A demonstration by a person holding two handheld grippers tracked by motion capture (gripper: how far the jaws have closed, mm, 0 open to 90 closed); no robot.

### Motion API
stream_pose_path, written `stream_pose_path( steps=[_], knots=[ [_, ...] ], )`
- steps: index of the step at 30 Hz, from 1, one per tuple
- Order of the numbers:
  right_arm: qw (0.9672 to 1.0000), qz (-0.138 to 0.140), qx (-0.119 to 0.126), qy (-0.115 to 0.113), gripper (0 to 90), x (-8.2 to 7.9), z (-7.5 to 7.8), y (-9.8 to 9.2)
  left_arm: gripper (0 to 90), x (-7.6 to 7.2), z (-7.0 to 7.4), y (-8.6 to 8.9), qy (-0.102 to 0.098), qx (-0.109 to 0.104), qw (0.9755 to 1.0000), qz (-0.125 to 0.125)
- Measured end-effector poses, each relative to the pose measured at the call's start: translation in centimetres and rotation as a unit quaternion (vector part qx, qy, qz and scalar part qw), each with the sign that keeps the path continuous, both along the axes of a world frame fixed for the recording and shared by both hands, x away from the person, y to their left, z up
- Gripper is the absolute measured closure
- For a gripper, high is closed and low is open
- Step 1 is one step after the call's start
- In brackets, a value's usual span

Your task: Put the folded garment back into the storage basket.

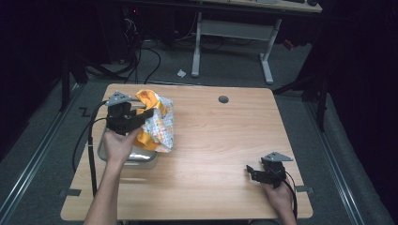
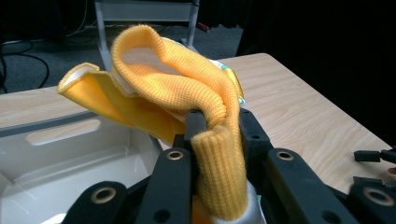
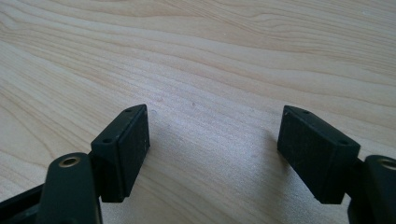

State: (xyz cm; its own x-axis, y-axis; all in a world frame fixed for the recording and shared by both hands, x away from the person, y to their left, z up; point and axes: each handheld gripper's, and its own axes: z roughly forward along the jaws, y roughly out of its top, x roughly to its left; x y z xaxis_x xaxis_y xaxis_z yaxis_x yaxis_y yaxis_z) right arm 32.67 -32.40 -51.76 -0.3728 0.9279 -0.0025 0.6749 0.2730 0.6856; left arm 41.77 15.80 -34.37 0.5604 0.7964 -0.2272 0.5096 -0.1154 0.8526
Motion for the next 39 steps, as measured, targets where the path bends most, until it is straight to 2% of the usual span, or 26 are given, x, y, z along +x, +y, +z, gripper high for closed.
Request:
stream_pose_path(
  steps=[8,10,22,30,35,38,39],
  knots=[
    [1.0000,0.000,0.000,0.000,25.5,0.0,0.0,0.0,77.8,0.1,-0.2,0.9,-0.010,0.000,0.9999,0.008],
    [1.0000,0.000,0.000,0.000,25.6,0.0,0.0,0.0,77.8,0.4,-0.4,1.1,-0.014,0.011,0.9998,0.008],
    [1.0000,0.000,0.000,-0.001,25.5,0.0,0.0,0.0,77.8,1.1,-1.4,2.6,-0.001,0.013,0.9998,0.016],
    [1.0000,0.000,0.000,-0.001,25.6,0.0,0.0,0.0,77.7,1.9,-2.5,3.3,0.011,0.014,0.9997,0.019],
    [1.0000,0.000,0.000,-0.001,25.5,0.0,0.0,0.0,77.7,2.4,-3.2,3.3,0.015,0.041,0.9990,0.011],
    [1.0000,0.000,0.000,-0.001,25.5,0.0,0.0,0.0,77.7,2.5,-3.5,3.5,0.018,0.047,0.9986,0.013],
    [1.0000,0.000,0.000,-0.001,25.6,0.0,0.0,0.0,77.6,2.8,-4.0,3.8,0.025,0.052,0.9982,0.016]
  ],
)
